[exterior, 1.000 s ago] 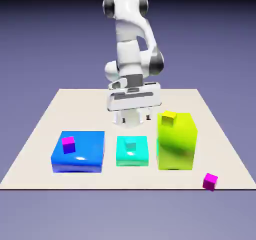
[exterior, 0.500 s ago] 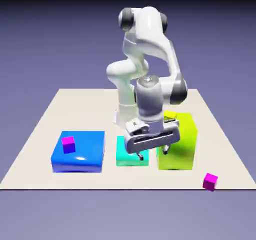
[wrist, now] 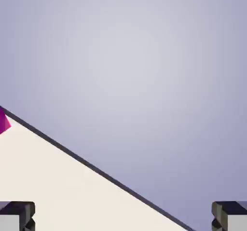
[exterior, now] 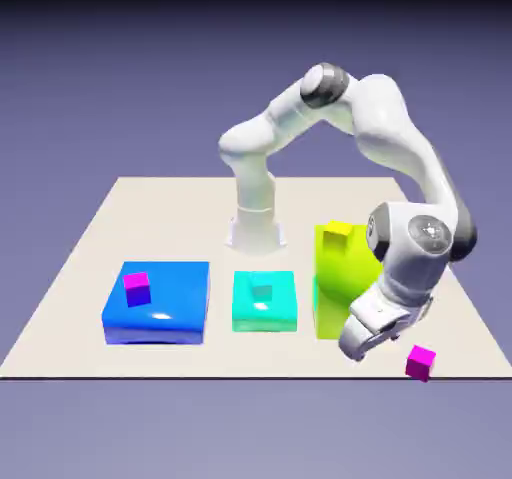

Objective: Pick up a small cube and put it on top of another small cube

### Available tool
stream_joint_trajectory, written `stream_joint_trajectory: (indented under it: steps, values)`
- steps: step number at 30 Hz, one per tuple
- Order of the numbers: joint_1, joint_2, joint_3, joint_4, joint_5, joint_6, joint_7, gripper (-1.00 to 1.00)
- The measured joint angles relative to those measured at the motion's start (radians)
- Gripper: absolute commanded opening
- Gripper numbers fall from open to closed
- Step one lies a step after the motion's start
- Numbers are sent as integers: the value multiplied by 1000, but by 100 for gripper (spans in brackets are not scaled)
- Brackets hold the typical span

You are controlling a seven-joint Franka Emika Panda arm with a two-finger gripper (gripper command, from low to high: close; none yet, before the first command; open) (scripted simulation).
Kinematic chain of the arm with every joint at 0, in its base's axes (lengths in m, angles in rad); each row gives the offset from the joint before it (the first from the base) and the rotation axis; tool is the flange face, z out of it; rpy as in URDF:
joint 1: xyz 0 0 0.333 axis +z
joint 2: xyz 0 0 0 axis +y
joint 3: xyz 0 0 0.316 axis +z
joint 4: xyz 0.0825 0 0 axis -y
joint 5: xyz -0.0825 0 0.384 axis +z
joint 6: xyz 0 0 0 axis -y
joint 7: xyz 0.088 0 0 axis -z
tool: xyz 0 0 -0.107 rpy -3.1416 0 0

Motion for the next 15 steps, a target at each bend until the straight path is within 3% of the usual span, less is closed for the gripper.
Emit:
stream_joint_trajectory:
  steps: [8,12,13,15]
  values:
    - [177,270,-150,245,103,-222,-97,0]
    - [211,316,-119,136,141,-104,-124,0]
    - [215,321,-116,124,145,-91,-127,-100]
    - [215,321,-116,124,146,-92,-127,-100]
